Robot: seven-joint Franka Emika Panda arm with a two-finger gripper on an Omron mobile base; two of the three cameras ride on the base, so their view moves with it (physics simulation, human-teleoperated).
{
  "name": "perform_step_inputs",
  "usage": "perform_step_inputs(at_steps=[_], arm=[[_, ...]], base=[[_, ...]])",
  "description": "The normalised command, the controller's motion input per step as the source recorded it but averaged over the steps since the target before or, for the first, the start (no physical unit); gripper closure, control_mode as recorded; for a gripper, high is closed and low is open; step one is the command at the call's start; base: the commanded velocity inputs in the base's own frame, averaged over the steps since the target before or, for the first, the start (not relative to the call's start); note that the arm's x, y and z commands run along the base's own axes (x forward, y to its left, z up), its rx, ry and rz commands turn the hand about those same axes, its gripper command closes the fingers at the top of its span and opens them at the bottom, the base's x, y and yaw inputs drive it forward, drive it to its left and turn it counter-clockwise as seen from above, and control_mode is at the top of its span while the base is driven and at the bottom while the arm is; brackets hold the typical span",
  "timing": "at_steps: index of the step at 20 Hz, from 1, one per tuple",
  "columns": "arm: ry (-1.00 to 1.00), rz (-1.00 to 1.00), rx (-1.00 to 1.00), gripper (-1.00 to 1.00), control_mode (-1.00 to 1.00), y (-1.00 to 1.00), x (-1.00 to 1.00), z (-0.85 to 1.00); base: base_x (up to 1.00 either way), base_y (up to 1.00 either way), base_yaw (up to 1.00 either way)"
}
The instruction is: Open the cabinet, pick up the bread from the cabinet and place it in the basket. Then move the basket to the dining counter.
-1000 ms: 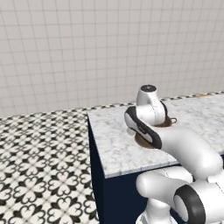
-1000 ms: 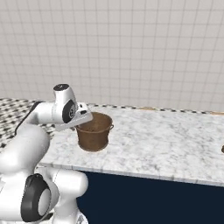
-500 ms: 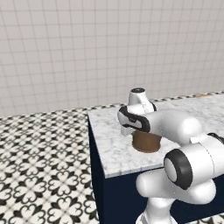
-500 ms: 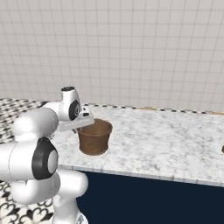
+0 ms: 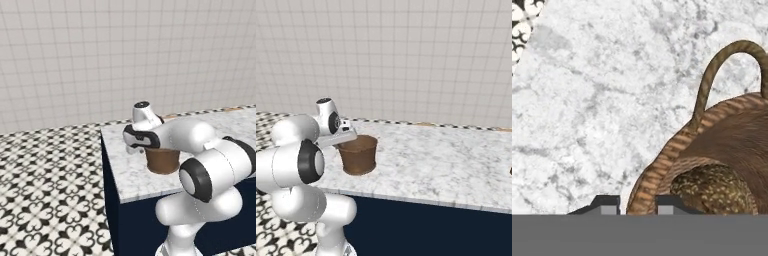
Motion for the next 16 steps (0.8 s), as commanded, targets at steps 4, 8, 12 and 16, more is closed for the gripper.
perform_step_inputs(at_steps=[4,8,12,16], arm=[[-0.06,-0.07,0.0,-1.0,-1.0,-0.03,0.0,-0.11],[-0.02,-0.07,0.0,-1.0,-1.0,-0.06,0.0,0.0],[0.08,-0.04,0.01,-1.0,-1.0,-0.11,-0.03,0.27],[0.0,0.0,0.11,-1.0,-1.0,-0.11,-0.62,0.61]], base=[[0.0,0.0,0.0],[0.0,0.0,0.0],[0.0,0.0,0.0],[0.0,0.0,0.0]])
